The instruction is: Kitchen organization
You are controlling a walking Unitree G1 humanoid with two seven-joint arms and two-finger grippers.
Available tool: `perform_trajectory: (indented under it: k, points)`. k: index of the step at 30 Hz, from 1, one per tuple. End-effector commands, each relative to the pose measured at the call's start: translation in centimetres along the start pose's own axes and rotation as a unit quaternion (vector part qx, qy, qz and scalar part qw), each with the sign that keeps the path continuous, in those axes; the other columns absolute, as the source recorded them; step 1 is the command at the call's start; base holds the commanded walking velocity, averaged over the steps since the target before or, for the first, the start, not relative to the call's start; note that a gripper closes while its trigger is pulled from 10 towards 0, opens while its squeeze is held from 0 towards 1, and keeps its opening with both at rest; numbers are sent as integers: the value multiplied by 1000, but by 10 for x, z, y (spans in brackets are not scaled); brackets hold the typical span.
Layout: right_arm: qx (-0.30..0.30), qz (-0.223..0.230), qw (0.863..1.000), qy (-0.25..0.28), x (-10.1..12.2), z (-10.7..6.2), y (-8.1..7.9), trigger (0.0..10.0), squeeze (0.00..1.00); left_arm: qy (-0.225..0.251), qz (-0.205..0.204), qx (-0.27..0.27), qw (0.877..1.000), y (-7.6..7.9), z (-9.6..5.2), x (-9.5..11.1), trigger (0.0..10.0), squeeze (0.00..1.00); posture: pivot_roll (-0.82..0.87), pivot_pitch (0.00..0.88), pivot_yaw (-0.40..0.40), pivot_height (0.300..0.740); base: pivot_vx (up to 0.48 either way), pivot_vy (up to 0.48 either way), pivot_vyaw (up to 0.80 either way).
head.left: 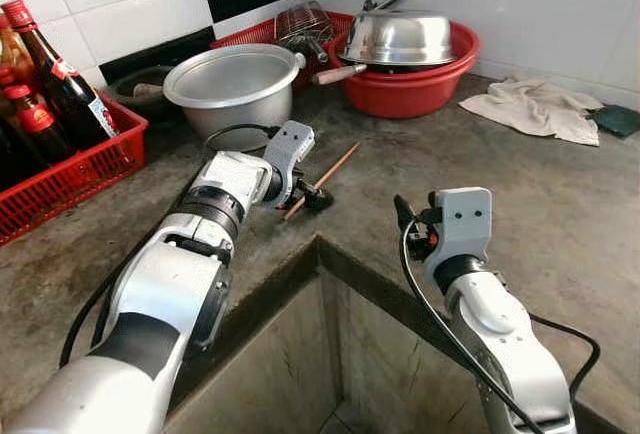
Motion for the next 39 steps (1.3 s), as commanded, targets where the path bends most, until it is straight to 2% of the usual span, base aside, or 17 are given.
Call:
perform_trajectory:
  k: [1, 2, 9, 10, 11, 12, 19, 39]
  points:
    - [3, 1, 1000, 11, 8, 1, 0, 10000, 0, -95, -42, 50, 993, -25, 5, -62, 10000, 0, 79, 75, 45, 740, 0, 0, 0]
    - [3, 0, 1000, 11, 9, 2, 0, 10000, 0, -95, -55, 53, 993, -27, 4, -65, 10000, 0, 76, 75, 45, 740, 0, 0, 0]
    - [2, -3, 1000, 13, 11, 3, 2, 10000, 0, -102, -77, 60, 990, -30, 4, -74, 10000, 0, 74, 75, 40, 740, 0, 0, 0]
    - [2, -3, 1000, 14, 11, 3, 2, 10000, 0, -103, -81, 61, 989, -31, 4, -75, 8314, 0, 73, 73, 39, 740, 0, 0, 0]
    - [2, -3, 1000, 14, 11, 4, 3, 10000, 0, -103, -84, 62, 989, -31, 4, -76, 8314, 0, 73, 73, 39, 740, 0, 0, 0]
    - [1, -4, 1000, 14, 12, 4, 3, 10000, 0, -103, -87, 63, 989, -31, 4, -76, 0, 0, 73, 73, 39, 740, 0, 0, 0]
    - [-5, -4, 1000, 16, 14, 6, 8, 10000, 0, -109, -106, 61, 986, -31, 4, -82, 0, 0, 71, 80, 41, 740, 0, 0, 0]
    - [-19, -2, 1000, 19, 16, 9, 13, 10000, 0, -115, -91, 40, 988, -22, 6, -78, 0, 0, 73, 85, 41, 740, 0, 0, 0]
Point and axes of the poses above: a point about 5 cm out from each wrist's last joint towards the gripper, its own z axis pointing out of the wrist towards the gripper, its own x axis along the axis of the wrist's last joint, y = z × x, the point moved 6 cm from there along z, pointing out of the wrist towards the gripper, and after that the axes turned 11 degrees about -z, right-handed, at the moved point
